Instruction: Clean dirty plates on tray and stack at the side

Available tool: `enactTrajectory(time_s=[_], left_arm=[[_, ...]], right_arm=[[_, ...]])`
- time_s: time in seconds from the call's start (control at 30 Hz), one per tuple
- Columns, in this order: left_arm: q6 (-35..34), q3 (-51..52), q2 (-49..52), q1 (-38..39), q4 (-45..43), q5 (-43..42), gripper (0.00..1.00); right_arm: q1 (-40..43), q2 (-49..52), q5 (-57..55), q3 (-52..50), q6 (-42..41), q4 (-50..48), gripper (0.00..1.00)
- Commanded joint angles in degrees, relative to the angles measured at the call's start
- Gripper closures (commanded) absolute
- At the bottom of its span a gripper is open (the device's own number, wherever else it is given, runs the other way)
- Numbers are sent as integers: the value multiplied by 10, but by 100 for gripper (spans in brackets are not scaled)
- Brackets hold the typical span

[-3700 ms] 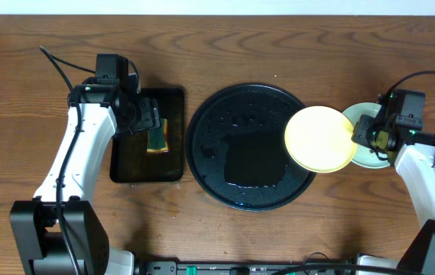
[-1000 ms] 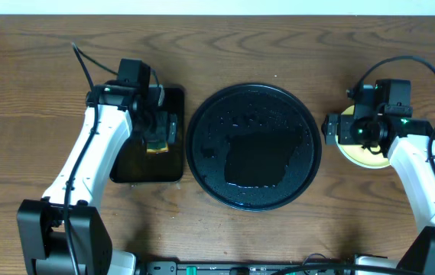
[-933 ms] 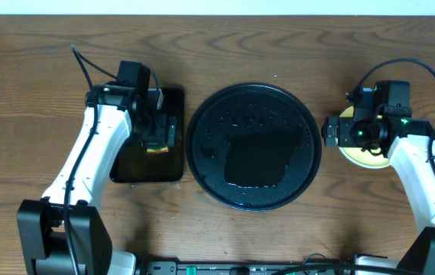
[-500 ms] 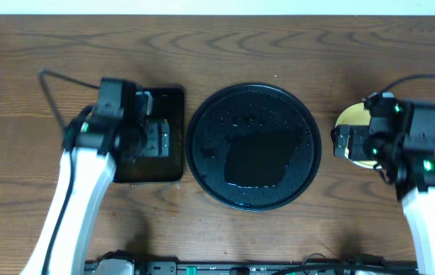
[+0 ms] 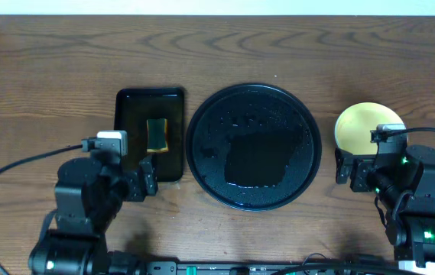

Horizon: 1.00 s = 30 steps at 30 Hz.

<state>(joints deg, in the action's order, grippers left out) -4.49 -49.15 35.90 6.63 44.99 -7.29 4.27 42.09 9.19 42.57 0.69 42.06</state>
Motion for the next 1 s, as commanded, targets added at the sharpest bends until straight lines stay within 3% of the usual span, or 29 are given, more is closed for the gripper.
enactTrajectory(time_s=[0.0,0.8,0.97], left_arm=[[-3,4,-12,-2,-1,7,11],[-3,4,-10,-2,-1,7,10],[-3,4,-10,-2,-1,7,11]], right_arm=[[-2,-1,-2,-4,6,13,1],[-2,-17,-14,-7,9,56,1],[-18,-64,-12,-29,18,-7,1]])
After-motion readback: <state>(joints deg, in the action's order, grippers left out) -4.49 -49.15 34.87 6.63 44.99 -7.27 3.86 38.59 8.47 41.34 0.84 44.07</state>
